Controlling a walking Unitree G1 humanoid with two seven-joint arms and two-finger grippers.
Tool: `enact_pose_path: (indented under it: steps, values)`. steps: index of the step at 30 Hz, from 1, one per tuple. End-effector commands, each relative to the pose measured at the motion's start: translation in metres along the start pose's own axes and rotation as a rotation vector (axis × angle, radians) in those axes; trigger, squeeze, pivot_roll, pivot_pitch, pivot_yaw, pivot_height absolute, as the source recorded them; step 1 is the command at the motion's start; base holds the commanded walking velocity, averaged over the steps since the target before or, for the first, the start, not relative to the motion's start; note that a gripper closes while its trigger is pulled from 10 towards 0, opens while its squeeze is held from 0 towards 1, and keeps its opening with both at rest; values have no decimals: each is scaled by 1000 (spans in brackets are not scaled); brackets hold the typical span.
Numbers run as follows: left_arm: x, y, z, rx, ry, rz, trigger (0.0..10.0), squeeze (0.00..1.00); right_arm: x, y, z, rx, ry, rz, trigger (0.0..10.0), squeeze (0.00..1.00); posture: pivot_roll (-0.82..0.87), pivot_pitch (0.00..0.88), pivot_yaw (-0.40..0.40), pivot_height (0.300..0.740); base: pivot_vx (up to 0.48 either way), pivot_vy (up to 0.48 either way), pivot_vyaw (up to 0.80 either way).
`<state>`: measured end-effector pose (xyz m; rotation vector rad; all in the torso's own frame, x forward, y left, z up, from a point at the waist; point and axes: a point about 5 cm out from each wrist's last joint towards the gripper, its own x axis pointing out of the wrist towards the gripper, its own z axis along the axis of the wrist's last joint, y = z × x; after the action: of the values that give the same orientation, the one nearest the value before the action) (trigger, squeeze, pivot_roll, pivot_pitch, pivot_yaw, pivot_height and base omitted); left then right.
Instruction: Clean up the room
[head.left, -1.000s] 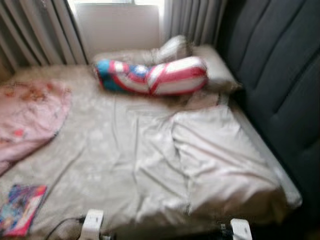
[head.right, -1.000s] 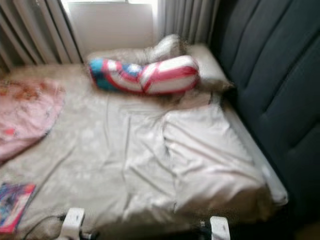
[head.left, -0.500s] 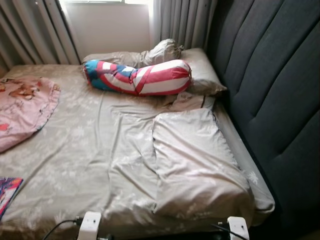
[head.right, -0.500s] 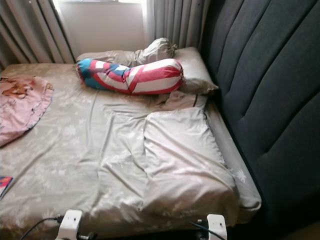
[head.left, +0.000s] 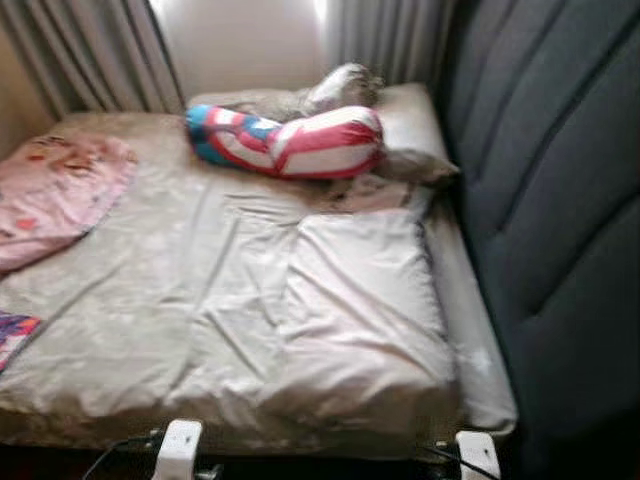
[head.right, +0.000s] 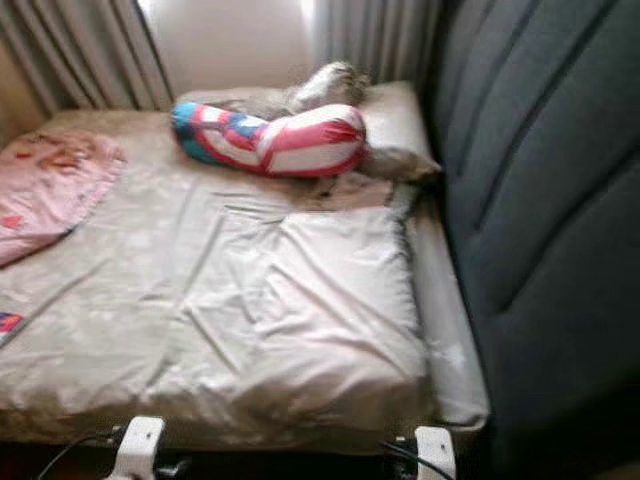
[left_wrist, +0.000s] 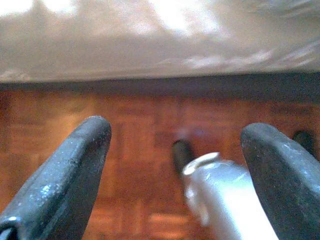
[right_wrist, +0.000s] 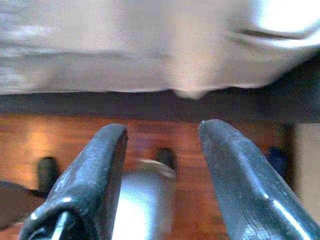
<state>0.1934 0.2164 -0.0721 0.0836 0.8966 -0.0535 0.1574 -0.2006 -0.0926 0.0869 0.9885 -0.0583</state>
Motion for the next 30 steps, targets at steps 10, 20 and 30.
enact_pose_path:
  steps: [10,20,30]
  values:
    - [-3,5,-8,-13,21,-5,10000,0,1,5,3,19,-19,2,10000,0,-56,0,-2,740,0,0,0]
    - [0,9,12,-4,-55,3,10000,0,4,10,19,68,-68,0,10000,0,-71,0,17,740,0,0,0]
    - [1,4,22,-65,-134,17,10000,0,4,5,28,56,-102,-4,10000,0,-87,0,-10,740,0,0,0]
